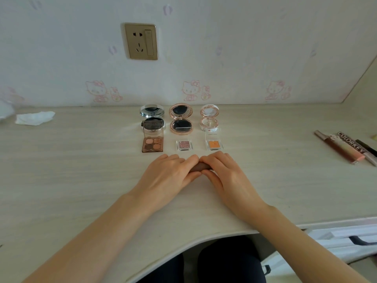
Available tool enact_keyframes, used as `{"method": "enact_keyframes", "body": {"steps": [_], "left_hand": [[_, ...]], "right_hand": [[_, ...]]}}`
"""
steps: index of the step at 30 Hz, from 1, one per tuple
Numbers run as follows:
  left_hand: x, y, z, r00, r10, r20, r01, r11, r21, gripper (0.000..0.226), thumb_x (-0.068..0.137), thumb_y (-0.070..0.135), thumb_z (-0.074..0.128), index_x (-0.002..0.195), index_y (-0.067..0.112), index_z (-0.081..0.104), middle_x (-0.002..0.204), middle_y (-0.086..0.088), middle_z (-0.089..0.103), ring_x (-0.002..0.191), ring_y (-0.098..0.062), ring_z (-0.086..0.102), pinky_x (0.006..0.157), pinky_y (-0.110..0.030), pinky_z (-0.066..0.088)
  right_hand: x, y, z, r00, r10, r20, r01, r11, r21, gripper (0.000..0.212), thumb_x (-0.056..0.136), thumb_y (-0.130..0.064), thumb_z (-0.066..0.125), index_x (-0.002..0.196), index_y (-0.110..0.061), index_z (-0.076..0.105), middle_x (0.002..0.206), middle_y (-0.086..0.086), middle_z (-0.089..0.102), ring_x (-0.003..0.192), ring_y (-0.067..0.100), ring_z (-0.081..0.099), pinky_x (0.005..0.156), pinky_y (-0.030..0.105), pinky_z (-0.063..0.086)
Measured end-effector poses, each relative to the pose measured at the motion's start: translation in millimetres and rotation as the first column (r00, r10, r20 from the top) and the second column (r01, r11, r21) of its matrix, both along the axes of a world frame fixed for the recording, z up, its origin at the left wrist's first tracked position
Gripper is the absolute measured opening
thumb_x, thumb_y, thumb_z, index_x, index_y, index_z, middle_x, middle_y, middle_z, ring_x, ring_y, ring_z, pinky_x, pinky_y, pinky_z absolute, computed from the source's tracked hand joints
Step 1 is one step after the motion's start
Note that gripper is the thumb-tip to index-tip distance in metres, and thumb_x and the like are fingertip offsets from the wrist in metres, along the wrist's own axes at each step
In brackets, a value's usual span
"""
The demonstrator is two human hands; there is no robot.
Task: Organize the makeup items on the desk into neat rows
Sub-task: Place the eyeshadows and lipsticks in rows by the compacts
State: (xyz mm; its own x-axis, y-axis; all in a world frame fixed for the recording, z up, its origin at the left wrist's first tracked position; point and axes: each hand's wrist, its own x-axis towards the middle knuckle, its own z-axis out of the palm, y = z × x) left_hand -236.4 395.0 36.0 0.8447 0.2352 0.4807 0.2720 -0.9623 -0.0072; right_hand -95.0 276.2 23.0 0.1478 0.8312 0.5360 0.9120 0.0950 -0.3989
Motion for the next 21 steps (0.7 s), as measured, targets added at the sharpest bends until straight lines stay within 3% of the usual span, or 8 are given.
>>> {"method": "enact_keyframes", "body": {"steps": [8, 11, 15, 18, 21], "left_hand": [[-2, 2, 3, 1.000, 0.017, 0.001, -0.017, 0.999, -0.045, 0.041, 0.090, 0.056, 0.033, 0.083, 0.021, 0.052, 0.046, 0.003, 0.049, 0.042, -0.020, 0.048, 0.049, -0.025, 0.031], [-7, 4, 5, 1.000, 0.024, 0.003, -0.024, 0.997, -0.073, 0.042, 0.088, 0.060, 0.036, 0.083, 0.022, 0.052, 0.048, 0.004, 0.044, 0.045, -0.021, 0.047, 0.046, -0.023, 0.020], [-10, 1, 9, 0.999, 0.050, -0.015, -0.052, 0.983, -0.178, 0.043, 0.084, 0.063, 0.040, 0.093, 0.022, 0.047, 0.068, 0.007, 0.048, 0.065, -0.016, 0.047, 0.057, -0.026, 0.025], [-10, 0, 6, 0.998, 0.066, 0.015, -0.059, 0.958, -0.280, 0.041, 0.084, 0.063, 0.044, 0.098, 0.025, 0.042, 0.080, 0.007, 0.051, 0.074, -0.015, 0.048, 0.064, -0.025, 0.027], [-10, 2, 4, 0.996, 0.083, 0.028, -0.071, 0.950, -0.305, 0.035, 0.087, 0.055, 0.051, 0.098, 0.023, 0.041, 0.079, 0.008, 0.051, 0.073, -0.015, 0.046, 0.064, -0.024, 0.024]], "right_hand": [[2, -2, 4, 0.997, 0.064, -0.041, -0.065, 0.998, -0.016, 0.028, 0.098, -0.025, 0.043, 0.115, -0.015, 0.062, 0.102, -0.003, 0.058, 0.089, 0.019, 0.052, 0.082, 0.028, 0.042], [3, -3, 5, 0.992, 0.093, -0.088, -0.095, 0.995, -0.022, 0.024, 0.097, -0.023, 0.048, 0.114, -0.015, 0.063, 0.101, -0.004, 0.058, 0.092, 0.018, 0.054, 0.082, 0.028, 0.044], [4, -7, 6, 0.975, 0.082, -0.209, -0.082, 0.997, 0.007, 0.023, 0.091, -0.017, 0.062, 0.113, -0.020, 0.062, 0.098, -0.007, 0.059, 0.091, 0.007, 0.056, 0.079, 0.020, 0.045], [3, -8, 10, 0.905, -0.002, -0.426, 0.005, 1.000, 0.005, 0.026, 0.084, -0.012, 0.070, 0.100, -0.028, 0.058, 0.094, -0.017, 0.062, 0.089, 0.007, 0.058, 0.078, 0.026, 0.046], [3, -9, 13, 0.825, -0.020, -0.565, 0.046, 0.998, 0.033, 0.026, 0.080, -0.008, 0.071, 0.093, -0.027, 0.057, 0.089, -0.015, 0.063, 0.087, 0.011, 0.059, 0.077, 0.030, 0.049]]}}
